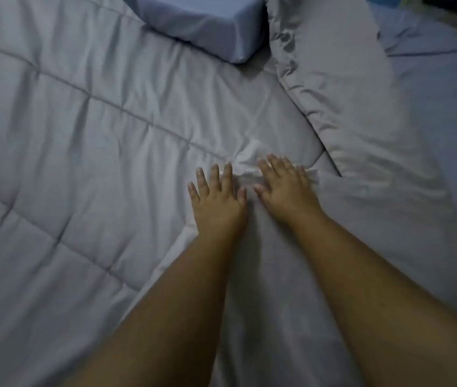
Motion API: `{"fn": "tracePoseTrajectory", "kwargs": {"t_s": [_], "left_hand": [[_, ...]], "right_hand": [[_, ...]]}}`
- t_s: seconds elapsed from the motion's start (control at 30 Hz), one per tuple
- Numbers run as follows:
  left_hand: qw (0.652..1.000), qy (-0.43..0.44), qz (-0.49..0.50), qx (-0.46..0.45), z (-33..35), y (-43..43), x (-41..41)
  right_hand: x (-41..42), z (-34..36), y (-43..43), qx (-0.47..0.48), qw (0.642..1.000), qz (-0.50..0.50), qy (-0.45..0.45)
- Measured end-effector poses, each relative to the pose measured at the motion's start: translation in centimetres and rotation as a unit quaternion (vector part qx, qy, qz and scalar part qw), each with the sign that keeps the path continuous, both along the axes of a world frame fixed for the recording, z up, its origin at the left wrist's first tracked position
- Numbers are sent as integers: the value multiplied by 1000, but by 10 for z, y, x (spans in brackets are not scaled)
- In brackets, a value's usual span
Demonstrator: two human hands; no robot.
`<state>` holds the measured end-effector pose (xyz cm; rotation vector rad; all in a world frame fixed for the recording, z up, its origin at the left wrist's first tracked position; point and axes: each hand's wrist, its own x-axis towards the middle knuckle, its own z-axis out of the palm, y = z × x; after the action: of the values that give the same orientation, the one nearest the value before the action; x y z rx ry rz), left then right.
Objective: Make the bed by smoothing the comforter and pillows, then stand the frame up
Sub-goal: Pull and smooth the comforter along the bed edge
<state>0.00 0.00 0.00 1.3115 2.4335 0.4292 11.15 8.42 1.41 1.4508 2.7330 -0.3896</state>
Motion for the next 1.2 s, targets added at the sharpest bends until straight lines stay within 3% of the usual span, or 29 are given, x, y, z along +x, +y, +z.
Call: {"fn": "tracePoseTrajectory", "kwargs": {"t_s": [0.2,0.37,0.7,0.87,1.1,1.2], "left_hand": [[1000,18,4,1,-51,6,-13],[994,81,29,73,-81,10,-10],[988,106,35,105,-73,11,-7],[996,27,16,81,-67,-12,4],[997,3,17,72,-51,-96,68],[997,-69,34,29,-34,-137,106]], "right_hand": [[-3,-46,37,41,997,33,-55],[0,-85,33,114,993,8,38],[-4,-74,32,122,992,-10,30],[14,-66,6,99,995,2,18],[77,-47,-72,47,998,25,-26],[112,-29,-110,16,998,39,-54]]}}
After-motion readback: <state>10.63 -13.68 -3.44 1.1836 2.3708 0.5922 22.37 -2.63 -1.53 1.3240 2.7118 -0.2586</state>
